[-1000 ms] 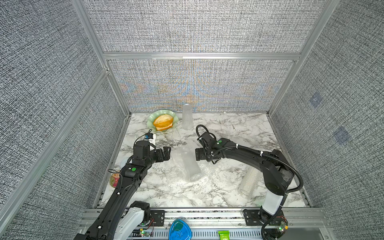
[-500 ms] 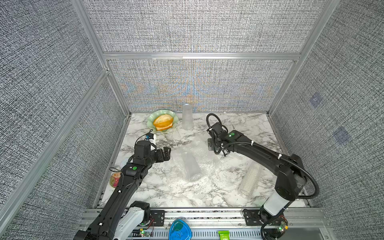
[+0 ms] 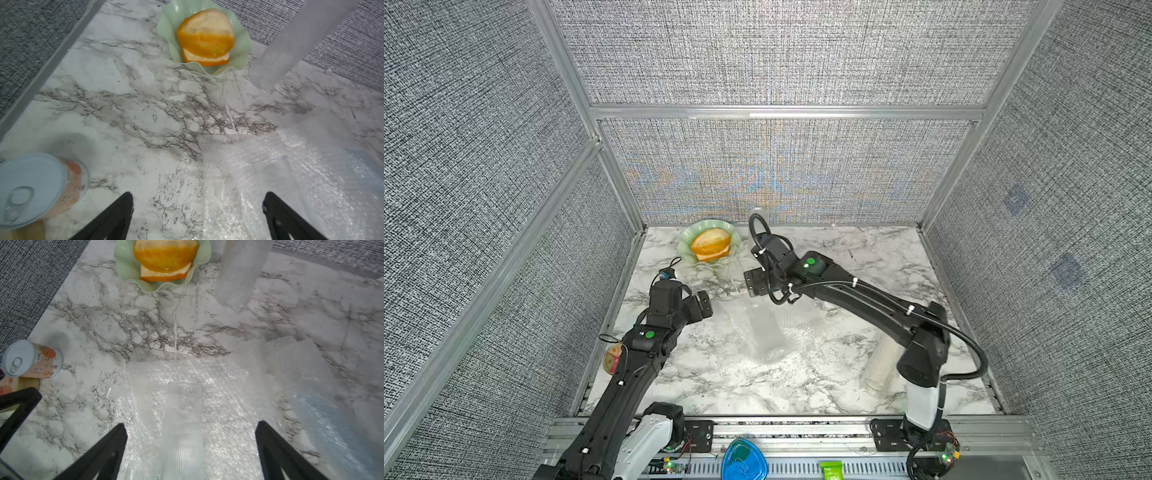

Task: Unwrap the vase from the bubble wrap
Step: Pick up the vase from the bubble wrap.

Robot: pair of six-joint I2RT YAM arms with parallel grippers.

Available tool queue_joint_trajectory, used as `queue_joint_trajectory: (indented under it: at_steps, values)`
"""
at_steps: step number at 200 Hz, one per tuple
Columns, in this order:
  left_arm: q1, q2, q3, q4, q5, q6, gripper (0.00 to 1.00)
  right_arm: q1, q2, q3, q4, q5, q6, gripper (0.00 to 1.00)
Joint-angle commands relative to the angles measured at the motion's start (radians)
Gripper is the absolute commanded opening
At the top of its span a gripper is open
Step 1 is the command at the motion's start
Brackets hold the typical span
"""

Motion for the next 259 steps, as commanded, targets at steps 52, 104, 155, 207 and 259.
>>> queue_joint_trajectory:
  at_steps: [52, 104, 155, 207, 259]
  values:
    - [0.09, -0.016, 0.002, -0.018, -0.102, -0.058, 1.0, 0.013, 0.19, 0.125, -0.16, -0.049, -0.073, 0.91]
    - [0.104, -0.001, -0.008, 0.012, -0.014, -0.042, 1.0, -0.011, 0.302, 0.187, -0.154, -0.043, -0.103, 0.91]
    - [0.105, 0.015, -0.011, 0.031, 0.056, -0.027, 0.99, -0.034, 0.419, 0.293, -0.163, -0.055, -0.1, 0.89]
    - [0.104, 0.001, -0.024, 0.057, 0.111, -0.01, 1.0, -0.046, 0.549, 0.43, -0.224, -0.073, -0.08, 0.87]
    - [0.104, -0.015, -0.036, 0.081, 0.156, 0.01, 0.99, -0.059, 0.577, 0.436, -0.263, -0.07, -0.067, 0.78]
